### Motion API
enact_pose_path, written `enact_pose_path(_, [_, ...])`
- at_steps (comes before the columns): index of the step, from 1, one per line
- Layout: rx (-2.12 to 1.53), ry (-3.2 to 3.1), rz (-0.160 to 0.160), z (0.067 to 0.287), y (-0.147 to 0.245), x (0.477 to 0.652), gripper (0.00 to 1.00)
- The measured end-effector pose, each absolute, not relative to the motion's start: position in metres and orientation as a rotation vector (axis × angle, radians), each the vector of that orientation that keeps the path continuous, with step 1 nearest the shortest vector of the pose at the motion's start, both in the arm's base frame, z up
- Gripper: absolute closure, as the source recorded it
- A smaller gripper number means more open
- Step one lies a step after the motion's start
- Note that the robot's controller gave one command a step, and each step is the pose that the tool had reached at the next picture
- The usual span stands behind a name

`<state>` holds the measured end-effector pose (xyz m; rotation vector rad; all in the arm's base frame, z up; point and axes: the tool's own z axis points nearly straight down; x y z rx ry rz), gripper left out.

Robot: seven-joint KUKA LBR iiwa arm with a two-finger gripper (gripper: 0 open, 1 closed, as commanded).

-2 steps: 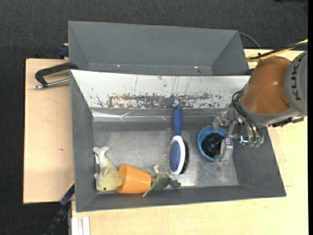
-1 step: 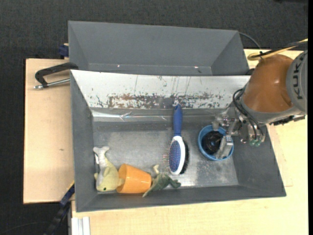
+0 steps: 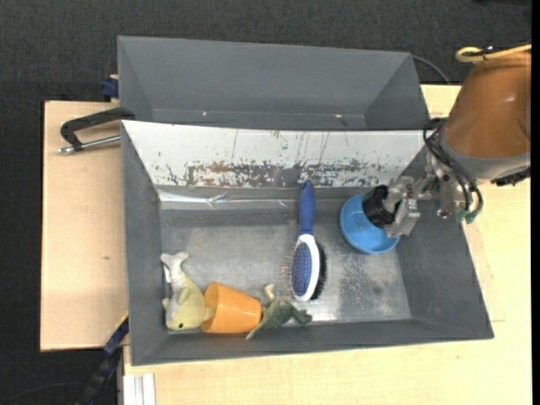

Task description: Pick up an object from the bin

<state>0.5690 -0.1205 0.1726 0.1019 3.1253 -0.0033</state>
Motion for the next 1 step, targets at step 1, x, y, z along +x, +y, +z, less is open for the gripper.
enact_pose_path(1, [0.145,3.12,-0.002,0.4585,-0.0995,0.5822,1.0])
